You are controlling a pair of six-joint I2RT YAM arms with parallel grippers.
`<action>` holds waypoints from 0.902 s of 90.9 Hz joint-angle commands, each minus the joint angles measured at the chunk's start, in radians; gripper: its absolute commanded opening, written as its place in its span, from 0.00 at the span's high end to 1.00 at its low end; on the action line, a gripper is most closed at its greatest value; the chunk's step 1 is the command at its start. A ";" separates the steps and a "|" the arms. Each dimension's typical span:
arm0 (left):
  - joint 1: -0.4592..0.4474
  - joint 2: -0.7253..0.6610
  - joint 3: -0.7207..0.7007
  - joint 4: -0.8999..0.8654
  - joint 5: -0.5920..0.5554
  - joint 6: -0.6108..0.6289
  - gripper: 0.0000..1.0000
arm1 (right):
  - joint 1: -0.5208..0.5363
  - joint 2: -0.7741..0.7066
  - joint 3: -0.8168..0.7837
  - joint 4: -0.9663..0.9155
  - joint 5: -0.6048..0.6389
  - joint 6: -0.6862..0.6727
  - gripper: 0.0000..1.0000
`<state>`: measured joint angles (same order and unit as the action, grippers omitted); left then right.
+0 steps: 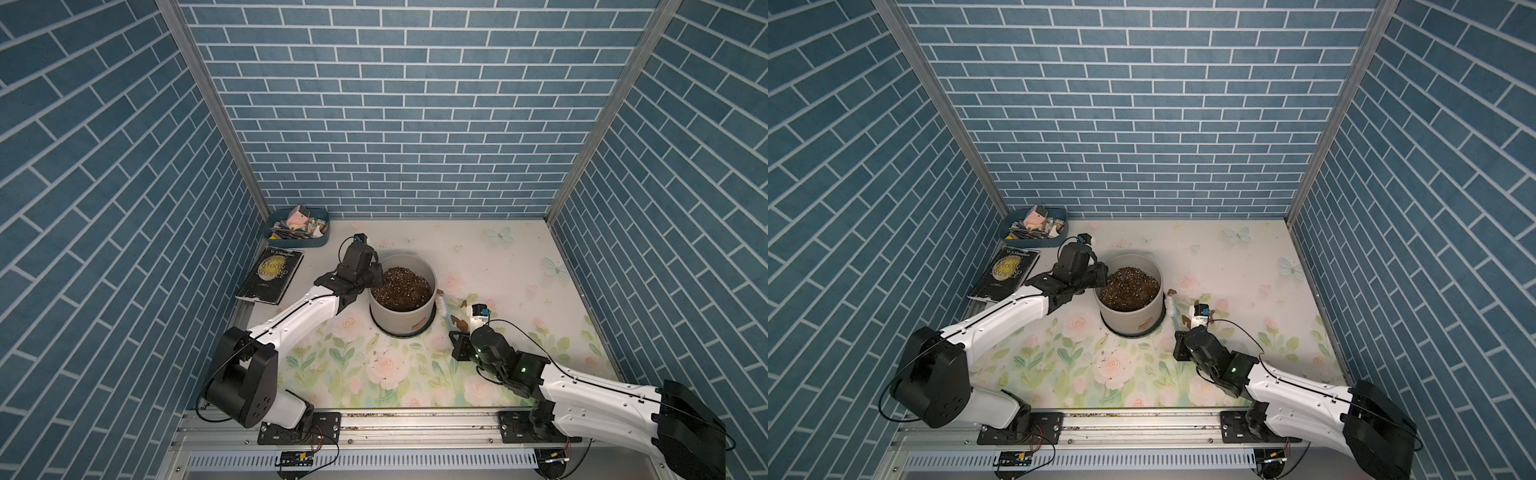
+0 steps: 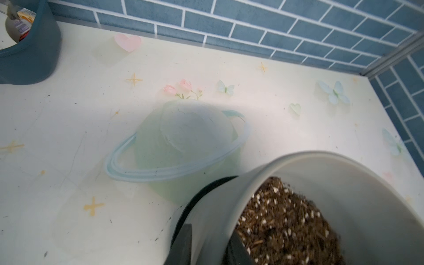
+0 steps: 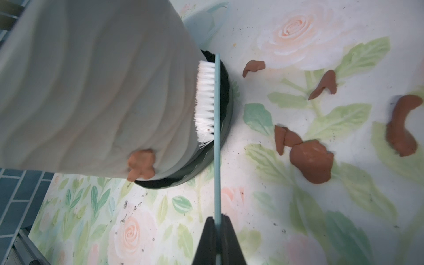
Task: Scrub the dried mud off the ceramic pot
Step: Rotate the pot on the tray.
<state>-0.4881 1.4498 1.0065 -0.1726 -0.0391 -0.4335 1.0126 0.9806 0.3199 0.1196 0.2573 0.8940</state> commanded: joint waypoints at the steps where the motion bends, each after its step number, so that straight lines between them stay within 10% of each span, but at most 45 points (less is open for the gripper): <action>1: 0.014 -0.034 -0.020 -0.018 -0.074 -0.054 0.86 | 0.003 0.007 -0.011 0.049 -0.005 0.019 1.00; 40: 0.014 -0.135 -0.069 -0.066 0.037 -0.067 0.98 | 0.004 -0.005 -0.025 0.044 -0.002 0.029 1.00; 64: 0.013 -0.151 -0.105 0.015 0.060 -0.108 0.58 | 0.004 0.017 -0.022 0.060 -0.018 0.027 1.00; 82: 0.014 -0.096 -0.057 0.048 0.024 -0.091 0.47 | 0.037 0.062 0.014 0.016 0.041 0.012 1.00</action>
<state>-0.4725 1.3190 0.9092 -0.1688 -0.0055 -0.5312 1.0245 1.0183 0.3046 0.1623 0.2489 0.9043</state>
